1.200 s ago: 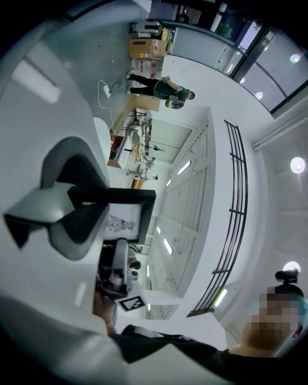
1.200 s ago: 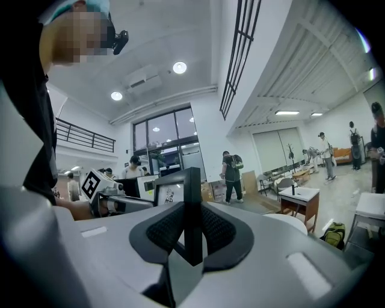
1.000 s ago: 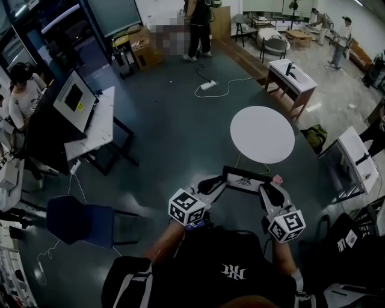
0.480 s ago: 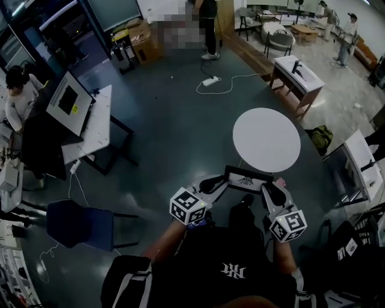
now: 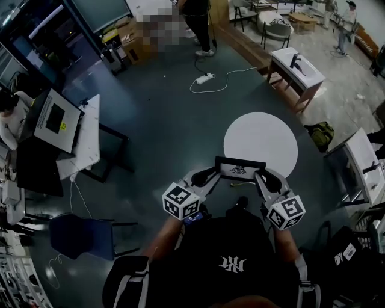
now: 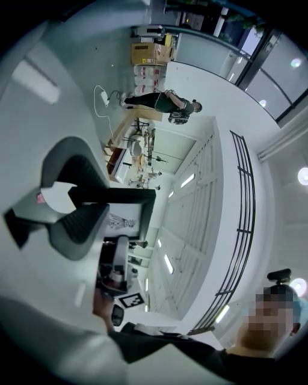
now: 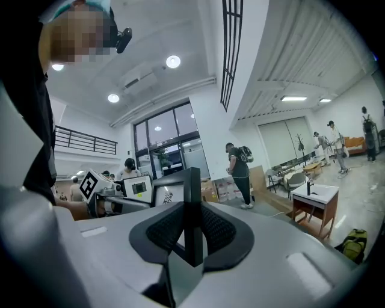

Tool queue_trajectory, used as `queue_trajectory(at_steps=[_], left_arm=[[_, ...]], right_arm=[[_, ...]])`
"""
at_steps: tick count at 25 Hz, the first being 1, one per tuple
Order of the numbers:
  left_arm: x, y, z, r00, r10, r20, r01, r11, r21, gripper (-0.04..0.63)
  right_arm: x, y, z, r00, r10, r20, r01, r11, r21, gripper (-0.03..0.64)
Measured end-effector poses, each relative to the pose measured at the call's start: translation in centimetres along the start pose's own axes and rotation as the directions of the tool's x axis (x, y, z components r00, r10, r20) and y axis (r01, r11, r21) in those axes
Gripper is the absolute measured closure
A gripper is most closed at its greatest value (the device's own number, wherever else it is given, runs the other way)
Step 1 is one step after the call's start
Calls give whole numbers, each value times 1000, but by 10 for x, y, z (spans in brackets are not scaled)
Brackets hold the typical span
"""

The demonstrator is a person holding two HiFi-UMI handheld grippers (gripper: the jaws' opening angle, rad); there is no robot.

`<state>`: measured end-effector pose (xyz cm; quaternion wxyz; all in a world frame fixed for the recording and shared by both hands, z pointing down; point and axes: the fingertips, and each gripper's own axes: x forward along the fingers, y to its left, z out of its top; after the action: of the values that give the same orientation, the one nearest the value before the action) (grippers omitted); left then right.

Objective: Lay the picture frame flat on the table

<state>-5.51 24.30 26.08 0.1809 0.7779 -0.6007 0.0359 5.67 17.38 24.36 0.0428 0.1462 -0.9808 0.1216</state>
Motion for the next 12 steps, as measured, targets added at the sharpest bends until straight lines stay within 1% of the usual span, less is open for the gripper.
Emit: queue_trajectory(at_steps=[3, 7, 10, 12], left_arm=[[47, 20, 24, 1000, -1, 3, 1, 1000, 3, 518], [89, 38, 31, 1000, -7, 7, 7, 1000, 19, 518], [135, 54, 49, 1000, -9, -9, 9, 1000, 21, 518], [157, 64, 55, 1000, -15, -26, 15, 1000, 18, 518]], right_arm=[[24, -47, 20, 1000, -3, 3, 3, 1000, -5, 539], [41, -87, 21, 1000, -7, 12, 7, 1000, -5, 540], [59, -132, 31, 1000, -9, 7, 9, 1000, 8, 540], [71, -154, 35, 1000, -15, 4, 15, 1000, 19, 540]])
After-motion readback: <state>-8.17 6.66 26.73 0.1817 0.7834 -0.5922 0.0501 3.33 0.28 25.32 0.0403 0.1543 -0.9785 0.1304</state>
